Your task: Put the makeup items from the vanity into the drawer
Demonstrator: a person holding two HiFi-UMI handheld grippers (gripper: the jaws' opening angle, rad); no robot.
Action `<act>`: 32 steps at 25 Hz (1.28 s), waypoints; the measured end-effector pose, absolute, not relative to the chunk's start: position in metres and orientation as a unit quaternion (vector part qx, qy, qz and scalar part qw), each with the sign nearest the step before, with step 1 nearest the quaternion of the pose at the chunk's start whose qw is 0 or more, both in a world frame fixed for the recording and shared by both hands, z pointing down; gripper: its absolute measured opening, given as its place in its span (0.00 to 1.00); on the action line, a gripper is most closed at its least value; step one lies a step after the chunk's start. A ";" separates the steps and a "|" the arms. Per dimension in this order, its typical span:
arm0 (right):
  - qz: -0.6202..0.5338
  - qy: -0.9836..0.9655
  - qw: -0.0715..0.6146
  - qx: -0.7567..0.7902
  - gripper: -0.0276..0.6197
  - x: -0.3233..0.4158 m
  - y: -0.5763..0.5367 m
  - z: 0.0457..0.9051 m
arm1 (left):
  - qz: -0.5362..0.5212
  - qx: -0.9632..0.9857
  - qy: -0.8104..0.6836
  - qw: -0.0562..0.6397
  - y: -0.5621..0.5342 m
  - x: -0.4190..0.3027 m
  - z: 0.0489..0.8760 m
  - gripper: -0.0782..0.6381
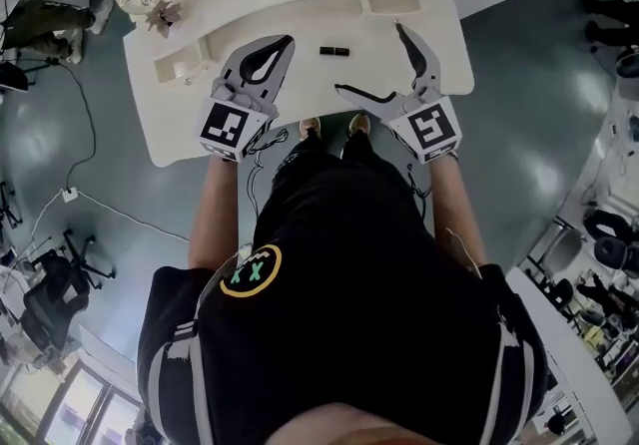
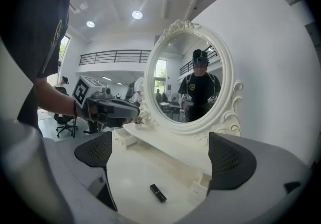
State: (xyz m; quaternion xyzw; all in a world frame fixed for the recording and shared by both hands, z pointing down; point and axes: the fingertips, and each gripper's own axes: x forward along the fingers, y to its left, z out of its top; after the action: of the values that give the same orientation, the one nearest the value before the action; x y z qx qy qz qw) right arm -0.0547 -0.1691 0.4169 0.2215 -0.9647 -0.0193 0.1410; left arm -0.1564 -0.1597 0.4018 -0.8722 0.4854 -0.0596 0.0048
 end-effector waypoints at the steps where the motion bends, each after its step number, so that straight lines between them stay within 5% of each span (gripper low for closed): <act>1: -0.019 -0.966 0.141 0.216 0.97 -0.055 -0.173 0.418 | -0.058 -0.870 0.490 0.002 -0.163 -0.156 0.402 0.14; 15: 0.008 -0.971 0.178 0.161 0.97 -0.070 -0.205 0.501 | -0.076 -0.856 0.512 0.001 -0.189 -0.154 0.405 0.14; 32: 0.067 -0.931 0.342 0.103 0.97 -0.092 -0.217 0.680 | -0.079 -0.844 0.531 -0.002 -0.182 -0.170 0.404 0.14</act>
State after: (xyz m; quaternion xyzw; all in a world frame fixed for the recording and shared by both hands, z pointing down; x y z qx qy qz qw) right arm -0.0915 -0.2168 0.6804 0.1032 -0.9314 0.0673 0.3425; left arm -0.1699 -0.1815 0.4038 -0.8436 0.5310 -0.0794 -0.0018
